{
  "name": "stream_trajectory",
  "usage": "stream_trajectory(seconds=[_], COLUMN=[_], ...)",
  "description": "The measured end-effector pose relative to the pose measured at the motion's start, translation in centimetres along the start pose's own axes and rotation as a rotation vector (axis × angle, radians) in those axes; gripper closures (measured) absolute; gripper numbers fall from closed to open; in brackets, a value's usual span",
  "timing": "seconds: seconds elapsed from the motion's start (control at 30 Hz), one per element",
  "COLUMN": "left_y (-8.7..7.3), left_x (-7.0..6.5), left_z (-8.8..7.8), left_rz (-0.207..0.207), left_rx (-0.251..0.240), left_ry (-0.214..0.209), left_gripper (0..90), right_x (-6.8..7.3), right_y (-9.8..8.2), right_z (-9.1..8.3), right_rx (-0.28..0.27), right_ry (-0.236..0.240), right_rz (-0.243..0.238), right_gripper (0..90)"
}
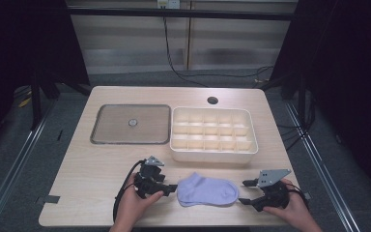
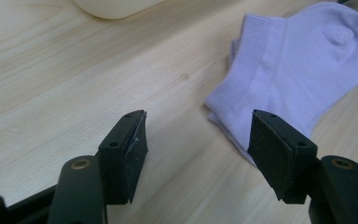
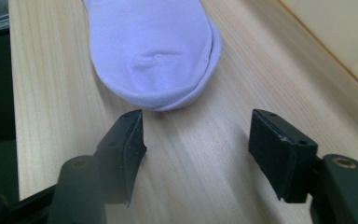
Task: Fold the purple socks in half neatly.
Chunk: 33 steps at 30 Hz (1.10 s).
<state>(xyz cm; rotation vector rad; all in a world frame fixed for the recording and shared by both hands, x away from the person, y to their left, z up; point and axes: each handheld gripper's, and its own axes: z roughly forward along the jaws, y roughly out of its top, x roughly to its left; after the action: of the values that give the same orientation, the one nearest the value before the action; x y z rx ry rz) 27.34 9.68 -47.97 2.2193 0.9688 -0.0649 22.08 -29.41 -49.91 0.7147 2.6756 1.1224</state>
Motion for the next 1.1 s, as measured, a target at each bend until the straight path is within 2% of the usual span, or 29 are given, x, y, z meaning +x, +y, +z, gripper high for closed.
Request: stream_trajectory(seconds=[0.07, 0.13, 0.23, 0.37, 0.4, 0.43, 0.47, 0.6, 0.63, 0.67, 0.7, 0.73, 0.9, 0.97, 1.1], left_y=[0.1, 0.3, 0.5, 0.7, 0.7, 0.8, 0.9, 0.9, 0.9, 0.9, 0.9, 0.9, 1.0, 1.0, 1.2], left_x=[-0.1, -0.3, -0.5, -0.7, -0.8, -0.8, -1.0, -1.2, -1.3, -1.3, -1.3, -1.4, -1.7, -1.9, -2.4], left_z=[0.1, 0.3, 0.4, 0.4, 0.4, 0.4, 0.5, 0.8, 0.8, 0.9, 0.9, 1.1, 1.5, 1.7, 2.0], left_rz=[0.001, -0.003, -0.006, -0.011, -0.006, -0.005, 0.0, -0.001, -0.012, -0.013, -0.014, -0.027, -0.027, -0.006, 0.001], left_rx=[0.018, 0.02, 0.031, 0.04, 0.045, 0.052, 0.062, 0.082, 0.074, 0.077, 0.083, 0.086, 0.113, 0.118, 0.128], left_ry=[-0.009, -0.009, -0.003, -0.004, -0.008, -0.011, -0.016, -0.02, -0.025, -0.028, -0.026, -0.031, -0.025, -0.032, -0.029], left_gripper=[37.4, 37.4, 37.4, 37.6, 37.8, 37.8, 38.3, 40.5, 41.2, 41.2, 41.6, 42.1, 44.7, 44.9, 45.5], right_x=[0.0, 0.0, -0.1, 0.0, 0.0, 0.0, 0.1, 0.3, 0.5, 0.5, 0.5, 0.6, 0.6, 0.6, 0.6], right_y=[0.1, 0.2, 0.1, 0.2, 0.2, 0.2, 0.3, 0.3, 0.4, 0.4, 0.6, 0.6, 0.7, 0.8, 0.9], right_z=[0.0, -0.1, -0.3, -0.5, -0.6, -0.6, -0.6, -0.4, -0.4, -0.4, -0.4, -0.3, -0.2, -0.1, 0.1], right_rx=[-0.002, 0.018, 0.014, 0.011, 0.026, 0.026, 0.037, 0.057, 0.067, 0.067, 0.073, 0.077, 0.077, 0.075, 0.07], right_ry=[0.004, 0.004, 0.008, 0.006, 0.007, 0.007, 0.002, 0.001, 0.005, 0.005, 0.003, 0.009, 0.017, 0.014, 0.026], right_rz=[0.006, 0.028, 0.033, 0.029, 0.025, 0.025, 0.017, 0.002, 0.005, 0.005, -0.009, 0.001, 0.007, -0.001, 0.006], right_gripper=[38.9, 44.9, 52.0, 59.1, 66.6, 66.6, 71.1, 77.7, 81.5, 81.5, 85.2, 86.0, 88.1, 88.5, 88.6])
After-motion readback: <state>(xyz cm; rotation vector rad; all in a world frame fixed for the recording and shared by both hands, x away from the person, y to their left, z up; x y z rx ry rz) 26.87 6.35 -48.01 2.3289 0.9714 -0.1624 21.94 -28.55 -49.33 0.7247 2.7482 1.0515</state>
